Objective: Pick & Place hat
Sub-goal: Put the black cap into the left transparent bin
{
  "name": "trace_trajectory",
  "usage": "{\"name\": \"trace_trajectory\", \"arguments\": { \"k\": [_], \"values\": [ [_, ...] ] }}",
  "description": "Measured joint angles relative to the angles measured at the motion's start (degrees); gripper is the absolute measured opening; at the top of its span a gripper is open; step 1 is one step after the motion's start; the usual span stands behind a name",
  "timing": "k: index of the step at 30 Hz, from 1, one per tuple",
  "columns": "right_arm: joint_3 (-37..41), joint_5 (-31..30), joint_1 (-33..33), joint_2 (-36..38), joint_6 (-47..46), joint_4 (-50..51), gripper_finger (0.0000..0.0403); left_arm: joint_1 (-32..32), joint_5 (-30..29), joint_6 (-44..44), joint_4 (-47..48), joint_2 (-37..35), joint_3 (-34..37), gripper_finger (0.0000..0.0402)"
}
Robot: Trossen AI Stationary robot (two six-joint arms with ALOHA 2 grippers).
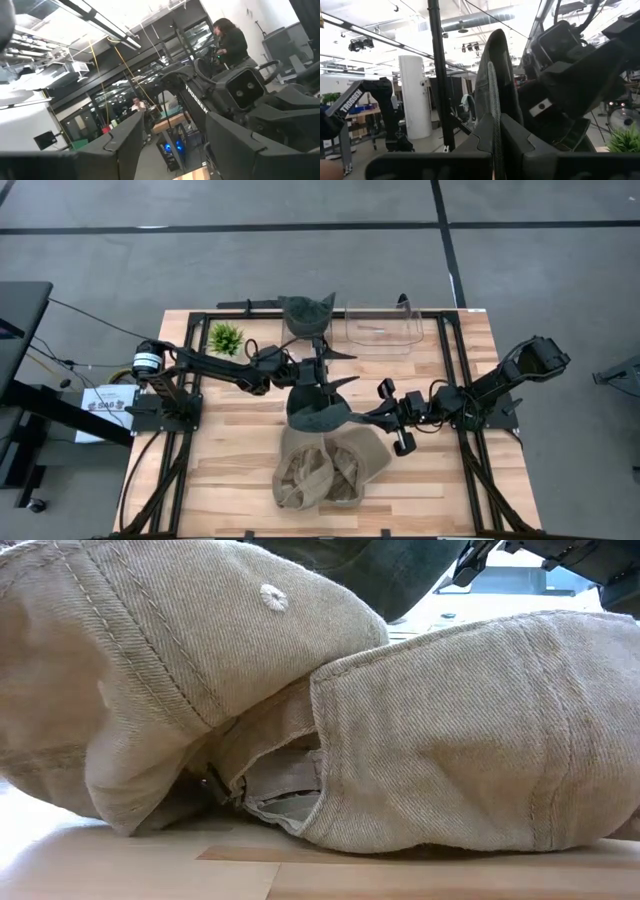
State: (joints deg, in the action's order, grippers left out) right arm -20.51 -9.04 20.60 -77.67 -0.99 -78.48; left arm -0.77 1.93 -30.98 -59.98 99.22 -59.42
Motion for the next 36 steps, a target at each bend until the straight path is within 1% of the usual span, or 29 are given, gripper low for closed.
{"name": "trace_trajectory", "arguments": {
  "k": [5, 10, 14, 19, 24, 29, 36],
  "values": [
    [0.0, 0.0, -0.1, 0.0, 0.2, 0.0, 0.0004, 1.0, 0.2, 0.0, -0.1, 0.0, 0.0, 0.0213],
    [-0.7, 0.0, -0.1, 0.0, 1.5, 0.0, 0.0004, 2.5, 2.7, 0.9, 0.0, 0.0, -0.6, 0.0213],
    [-2.3, 0.0, -0.1, 0.0, 2.9, 2.3, 0.0004, 2.7, 3.3, 1.7, -0.1, 1.7, -2.7, 0.0213],
    [-4.2, 0.1, -0.1, 0.0, 3.6, 6.2, 0.0004, 2.3, 3.3, 2.8, -0.1, 7.4, -8.0, 0.0213],
    [-4.5, 0.2, 0.2, 0.0, 4.0, 6.8, 0.0004, 2.3, 3.4, 3.3, 0.1, 11.9, -12.3, 0.0213],
    [-4.5, 0.3, 0.4, 0.0, 4.3, 7.1, 0.0004, 1.8, 3.3, 4.5, 0.0, 12.9, -15.4, 0.0213],
    [-4.5, 0.2, 1.6, 0.0, 5.7, 6.5, 0.0004, 1.5, 3.3, 3.9, 1.1, 12.4, -15.6, 0.0213]
  ]
}}
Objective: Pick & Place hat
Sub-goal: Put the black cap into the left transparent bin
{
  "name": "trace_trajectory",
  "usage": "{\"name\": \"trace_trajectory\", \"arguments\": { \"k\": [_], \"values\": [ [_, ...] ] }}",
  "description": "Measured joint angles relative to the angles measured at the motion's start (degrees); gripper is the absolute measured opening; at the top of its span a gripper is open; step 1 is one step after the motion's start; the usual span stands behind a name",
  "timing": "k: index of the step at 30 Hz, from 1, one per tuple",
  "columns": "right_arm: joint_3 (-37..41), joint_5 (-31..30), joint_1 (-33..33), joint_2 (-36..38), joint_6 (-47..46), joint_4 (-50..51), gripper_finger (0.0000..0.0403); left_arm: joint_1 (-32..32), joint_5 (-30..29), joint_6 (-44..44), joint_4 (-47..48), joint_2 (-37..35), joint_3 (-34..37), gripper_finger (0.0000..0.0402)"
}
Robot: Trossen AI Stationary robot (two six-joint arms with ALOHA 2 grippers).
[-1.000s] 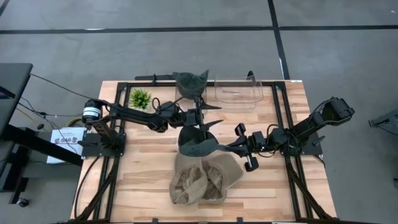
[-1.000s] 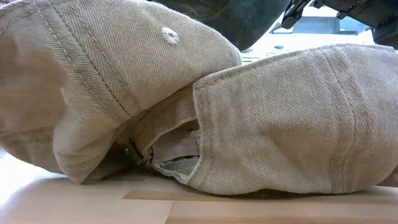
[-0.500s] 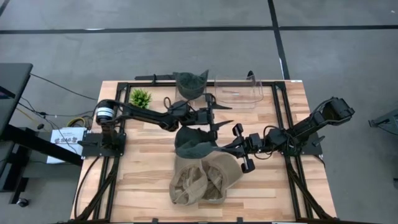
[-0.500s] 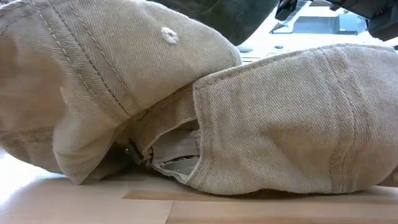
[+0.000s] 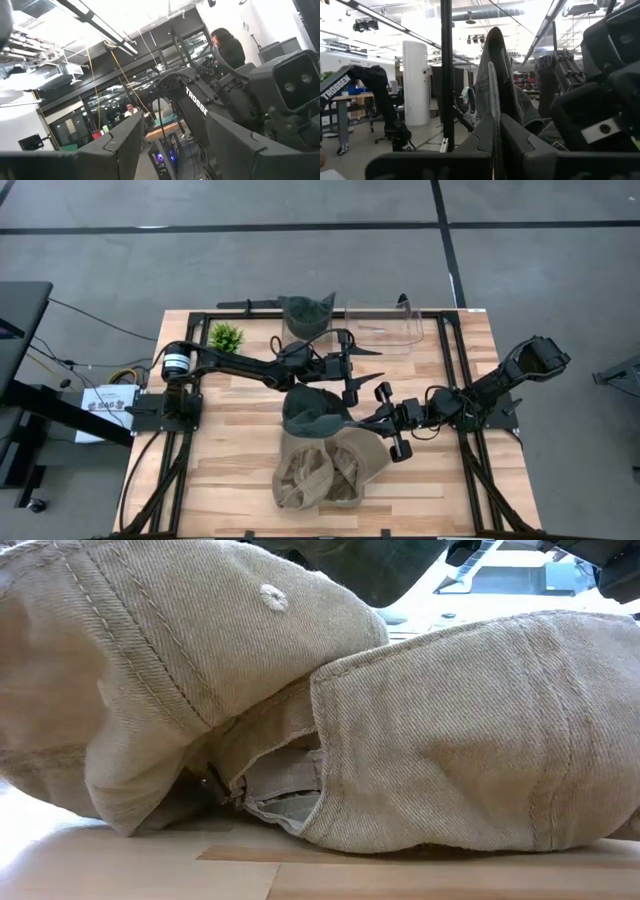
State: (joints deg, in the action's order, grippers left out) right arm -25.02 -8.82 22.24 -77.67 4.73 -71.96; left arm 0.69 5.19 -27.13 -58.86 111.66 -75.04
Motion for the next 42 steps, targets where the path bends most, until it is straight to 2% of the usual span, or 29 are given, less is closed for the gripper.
{"name": "trace_trajectory", "arguments": {
  "k": [5, 9, 14, 22, 25, 29, 34, 38, 42],
  "values": [
    [0.0, -0.1, 0.2, 0.0, 0.3, 0.0, 0.0004, 0.0, -1.9, -0.7, 3.3, -3.7, 0.0, 0.0213],
    [0.0, -0.2, 0.2, 0.0, 0.3, 0.0, 0.0004, 0.3, -2.8, -2.2, 11.7, -9.4, 0.0, 0.0213],
    [0.0, -0.2, 0.6, 0.0, 0.3, 0.0, 0.0004, 1.0, -4.0, -2.9, 29.2, -18.0, 0.0, 0.0213],
    [0.0, -0.3, 1.8, 0.0, 1.3, -0.8, 0.0004, 1.0, -4.7, 8.3, 62.3, -33.2, 0.0, 0.0213],
    [0.0, -0.3, 2.2, 0.0, 1.3, -1.8, 0.0004, 0.7, -3.3, 12.9, 70.2, -37.4, 1.1, 0.0213],
    [0.0, -0.3, 2.6, 0.0, 1.3, -3.5, 0.0004, -0.7, -0.4, 16.7, 73.0, -43.5, 7.0, 0.0213],
    [0.0, -0.4, 3.4, 0.0, 0.9, -8.4, 0.0004, -2.9, 0.0, 16.8, 73.0, -50.2, 16.4, 0.0213],
    [0.0, -1.8, 2.3, 0.5, -3.0, -13.4, 0.0004, -3.6, 0.0, 16.9, 72.5, -54.9, 22.2, 0.0213],
    [0.0, -2.3, -0.2, 1.2, -7.5, -13.5, 0.0004, -4.0, 0.0, 16.9, 70.9, -58.6, 25.7, 0.0213]
  ]
}}
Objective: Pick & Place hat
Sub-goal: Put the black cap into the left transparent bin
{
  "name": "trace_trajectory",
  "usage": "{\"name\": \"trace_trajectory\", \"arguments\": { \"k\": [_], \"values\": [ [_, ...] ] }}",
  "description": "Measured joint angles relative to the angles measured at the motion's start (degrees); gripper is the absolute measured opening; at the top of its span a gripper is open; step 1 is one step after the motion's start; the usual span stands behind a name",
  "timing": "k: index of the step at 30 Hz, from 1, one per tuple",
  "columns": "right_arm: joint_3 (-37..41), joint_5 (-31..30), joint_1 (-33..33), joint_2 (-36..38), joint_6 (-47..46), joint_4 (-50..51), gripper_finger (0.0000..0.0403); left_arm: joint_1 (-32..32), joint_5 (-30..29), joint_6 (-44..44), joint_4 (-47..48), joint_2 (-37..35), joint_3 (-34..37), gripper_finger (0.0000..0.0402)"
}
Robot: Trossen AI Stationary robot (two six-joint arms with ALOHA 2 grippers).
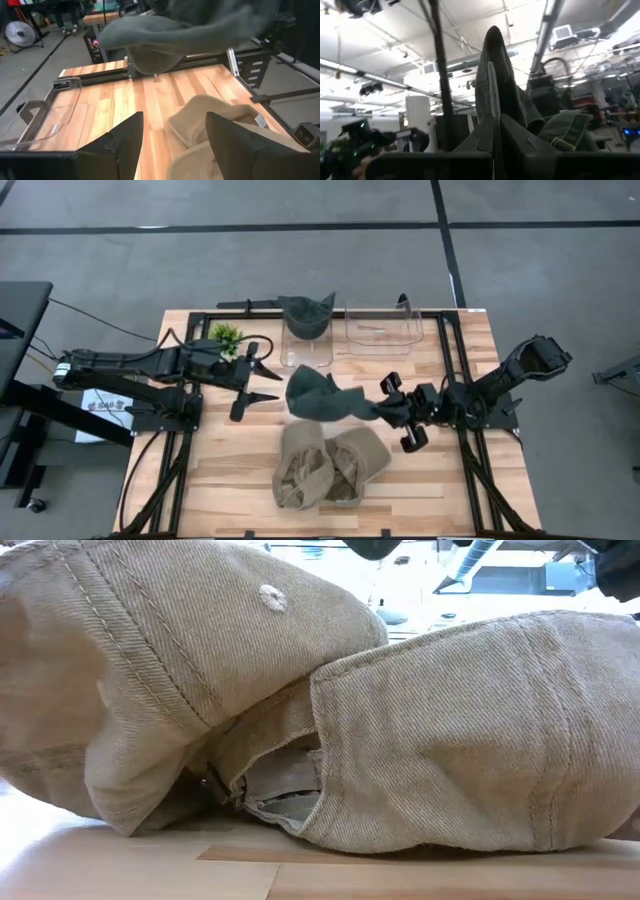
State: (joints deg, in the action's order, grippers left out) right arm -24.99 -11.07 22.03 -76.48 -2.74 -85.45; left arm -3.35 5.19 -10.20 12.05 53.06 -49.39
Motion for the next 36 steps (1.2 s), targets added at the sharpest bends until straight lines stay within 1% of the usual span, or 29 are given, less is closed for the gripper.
{"name": "trace_trajectory", "arguments": {
  "k": [8, 15, 20, 24, 30, 36],
  "values": [
    [0.0, 0.4, -2.4, 0.0, -4.4, -0.8, 0.0004, -0.1, 0.0, -0.4, -0.7, -3.8, 1.8, 0.0213],
    [0.0, 0.8, -1.5, 0.0, -4.4, -0.2, 0.0005, -0.1, -0.4, -4.0, -10.2, -4.6, 1.8, 0.0213],
    [0.0, 1.0, -0.2, 0.0, -4.3, 0.9, 0.0005, -0.1, -0.4, -4.9, -13.0, -4.2, 1.8, 0.0213],
    [0.0, 1.1, 0.1, 0.0, -4.3, 1.0, 0.0005, -0.1, 0.3, -4.5, -13.7, -2.8, 1.8, 0.0213],
    [0.0, 1.1, 0.1, 0.0, -3.3, 1.3, 0.0005, -0.5, 5.9, -4.0, -18.0, 2.9, 1.8, 0.0213],
    [0.0, 2.1, 0.1, 0.0, -2.8, 1.3, 0.0005, -2.1, 6.3, -4.3, -22.4, 8.3, 1.8, 0.0213]
  ]
}}
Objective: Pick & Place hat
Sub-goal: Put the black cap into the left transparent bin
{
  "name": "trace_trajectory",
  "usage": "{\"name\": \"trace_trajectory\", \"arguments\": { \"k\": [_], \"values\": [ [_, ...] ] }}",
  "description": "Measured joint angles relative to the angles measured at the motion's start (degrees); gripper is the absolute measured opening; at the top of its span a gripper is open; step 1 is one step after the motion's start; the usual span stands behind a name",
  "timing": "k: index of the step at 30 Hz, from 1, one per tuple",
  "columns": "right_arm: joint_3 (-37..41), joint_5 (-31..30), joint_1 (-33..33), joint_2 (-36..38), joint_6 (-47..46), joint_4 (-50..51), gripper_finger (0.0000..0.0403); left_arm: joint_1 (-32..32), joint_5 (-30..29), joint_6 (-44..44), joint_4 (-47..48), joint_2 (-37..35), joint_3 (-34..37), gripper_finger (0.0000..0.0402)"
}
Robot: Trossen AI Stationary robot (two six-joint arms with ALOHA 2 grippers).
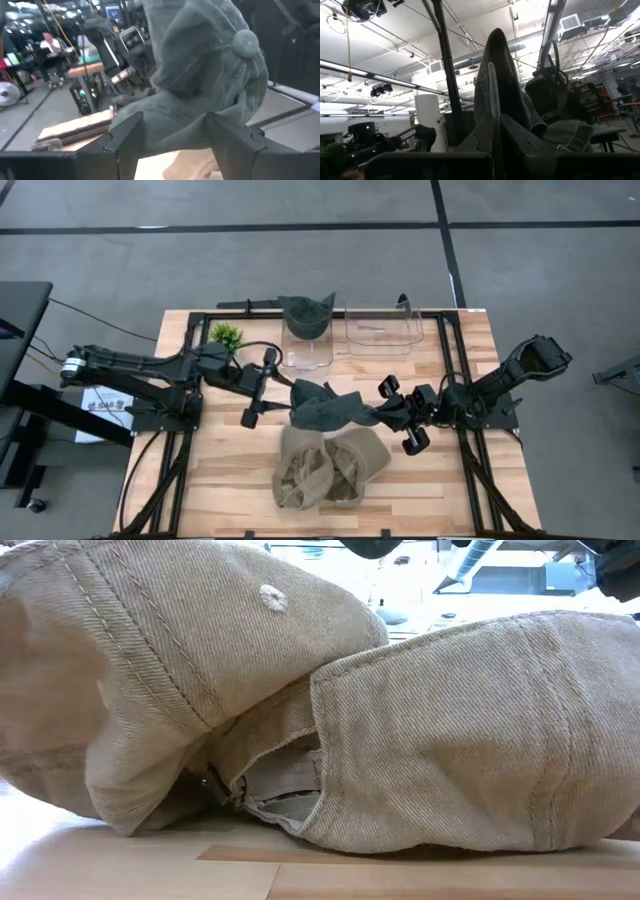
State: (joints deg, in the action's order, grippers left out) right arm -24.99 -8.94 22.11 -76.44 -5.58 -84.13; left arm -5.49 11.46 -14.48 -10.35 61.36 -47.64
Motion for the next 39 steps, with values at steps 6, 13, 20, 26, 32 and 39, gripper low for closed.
{"name": "trace_trajectory", "arguments": {
  "k": [6, 13, 20, 26, 32, 39],
  "values": [
    [0.0, 0.2, 0.1, 0.0, 0.7, -0.8, 0.0005, -1.2, -0.1, 0.0, -0.1, 3.7, 0.0, 0.0213],
    [0.0, 0.0, 2.3, 0.0, 5.0, -2.3, 0.0005, -3.5, 0.1, 0.0, 0.2, 6.1, 1.1, 0.0213],
    [0.0, 0.0, 3.4, 0.9, 7.1, -3.7, 0.0005, -6.2, 0.1, 0.1, 0.4, 5.8, 6.8, 0.0213],
    [0.0, 0.0, 3.3, 0.9, 7.1, -1.4, 0.0005, -7.2, 0.0, 0.2, -1.3, 5.0, 8.4, 0.0213],
    [0.0, -0.1, 3.4, 0.9, 7.1, 0.0, 0.0005, -8.0, -0.5, -1.2, -6.5, 0.9, 8.3, 0.0213],
    [0.0, -0.1, 3.4, 0.8, 6.5, 2.8, 0.0005, -7.9, -9.0, -3.3, -7.5, -7.7, 8.3, 0.0213]
  ]
}}
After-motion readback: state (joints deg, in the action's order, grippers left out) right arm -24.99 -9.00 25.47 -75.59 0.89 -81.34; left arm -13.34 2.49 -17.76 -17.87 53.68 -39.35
